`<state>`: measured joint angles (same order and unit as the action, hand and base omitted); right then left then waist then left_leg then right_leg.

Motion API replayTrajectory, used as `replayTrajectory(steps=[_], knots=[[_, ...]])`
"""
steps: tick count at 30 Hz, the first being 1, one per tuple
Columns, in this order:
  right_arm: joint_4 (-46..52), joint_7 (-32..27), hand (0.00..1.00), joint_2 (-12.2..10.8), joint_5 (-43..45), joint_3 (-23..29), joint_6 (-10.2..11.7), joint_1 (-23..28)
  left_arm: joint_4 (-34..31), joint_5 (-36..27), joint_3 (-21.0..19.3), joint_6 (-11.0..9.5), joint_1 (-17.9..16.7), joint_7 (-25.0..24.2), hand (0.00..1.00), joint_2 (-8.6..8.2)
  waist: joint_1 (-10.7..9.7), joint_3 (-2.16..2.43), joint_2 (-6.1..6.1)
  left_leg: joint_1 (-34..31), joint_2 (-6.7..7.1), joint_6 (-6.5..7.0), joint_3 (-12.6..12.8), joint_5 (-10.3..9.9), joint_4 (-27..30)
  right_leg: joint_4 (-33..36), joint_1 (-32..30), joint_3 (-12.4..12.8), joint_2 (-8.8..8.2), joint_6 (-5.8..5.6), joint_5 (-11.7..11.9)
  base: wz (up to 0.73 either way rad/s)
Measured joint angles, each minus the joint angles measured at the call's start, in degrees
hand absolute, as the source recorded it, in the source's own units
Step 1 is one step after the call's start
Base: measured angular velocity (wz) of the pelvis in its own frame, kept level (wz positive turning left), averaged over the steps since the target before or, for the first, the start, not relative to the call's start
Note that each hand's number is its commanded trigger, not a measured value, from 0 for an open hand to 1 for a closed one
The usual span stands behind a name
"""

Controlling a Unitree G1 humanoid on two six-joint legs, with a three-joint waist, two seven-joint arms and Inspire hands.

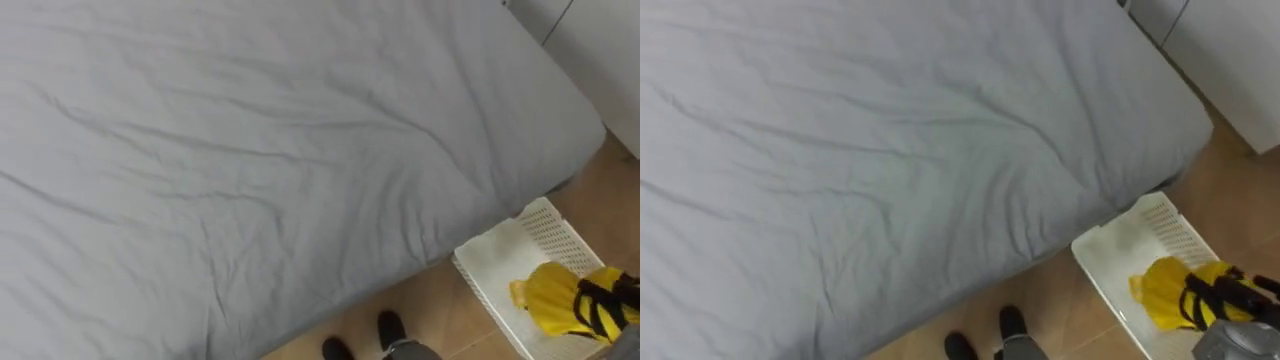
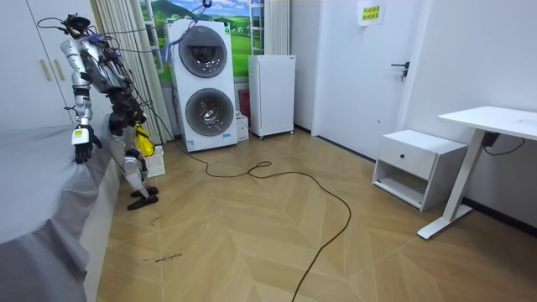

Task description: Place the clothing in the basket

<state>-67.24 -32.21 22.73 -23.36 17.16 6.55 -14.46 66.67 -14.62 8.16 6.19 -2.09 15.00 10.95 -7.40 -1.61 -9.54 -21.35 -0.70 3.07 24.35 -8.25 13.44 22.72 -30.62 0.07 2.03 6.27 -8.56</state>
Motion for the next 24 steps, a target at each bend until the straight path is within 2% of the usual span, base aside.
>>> replayTrajectory(steps=[8, 11, 14, 16, 21, 24], knots=[[0.06, -0.08, 0.0, 0.14, -0.16, -0.22, 0.13, 0.97, -0.07, 0.07, -0.01, -0.25, -0.1, -1.91, 0.0, 0.55, -0.04, -0.02, 0.19, 0.2, 0.26, 0.0, -0.27, 0.0, 0.06, 0.16, 0.25, -0.08, -0.29, -0.2, -0.14, 0.0], [0.07, -0.06, 0.0, 0.16, -0.12, -0.23, 0.13, 1.26, -0.06, 0.15, -0.08, -0.37, -0.41, -2.23, 0.0, 1.1, -0.1, -0.11, 0.62, 0.37, 0.38, 0.0, -0.76, 0.0, 0.09, 0.32, 0.37, -0.2, -0.4, -0.23, -0.2, 0.0], [0.06, 0.11, 0.0, 0.15, -0.1, -0.19, 0.15, 2.33, -0.07, 0.73, -0.3, -0.94, -1.14, -2.26, 0.0, 1.34, -0.18, -0.16, 1.62, 2.53, 0.5, 0.0, -1.11, 0.0, -0.14, 0.17, 2.6, -0.26, -0.44, -0.26, -0.68, 0.02], [0.08, 0.49, 0.0, 0.17, -0.18, -0.05, 0.34, 3.31, -0.71, 0.77, -1.49, -1.86, -2.56, -2.26, 0.0, 1.74, -0.29, -0.09, 2.73, 4.17, 0.45, -0.01, -1.12, -0.01, -0.24, -0.39, 4.57, -0.39, -0.4, -0.35, -1.06, 0.05], [0.32, 1.22, 0.0, 0.14, -1.39, -0.23, 0.53, 6.55, -2.81, 1.88, -2.84, -1.89, -4.42, -2.26, 0.0, 2.22, -0.08, 0.24, 3.55, 7.4, -0.04, -0.02, -1.19, -0.01, -0.84, -4.15, 9.98, -2.03, -0.08, -0.39, -0.52, 0.19], [0.58, 2.46, 0.0, 0.13, -1.38, -0.14, 0.54, 8.05, -3.06, 1.93, -4.21, -2.02, -4.93, -2.32, 0.0, 2.31, 0.14, 0.32, 3.8, 9.52, 0.14, -0.02, -3.13, -0.01, -2.1, -6.03, 12.74, -2.93, 0.04, -0.45, -0.24, 0.15]])
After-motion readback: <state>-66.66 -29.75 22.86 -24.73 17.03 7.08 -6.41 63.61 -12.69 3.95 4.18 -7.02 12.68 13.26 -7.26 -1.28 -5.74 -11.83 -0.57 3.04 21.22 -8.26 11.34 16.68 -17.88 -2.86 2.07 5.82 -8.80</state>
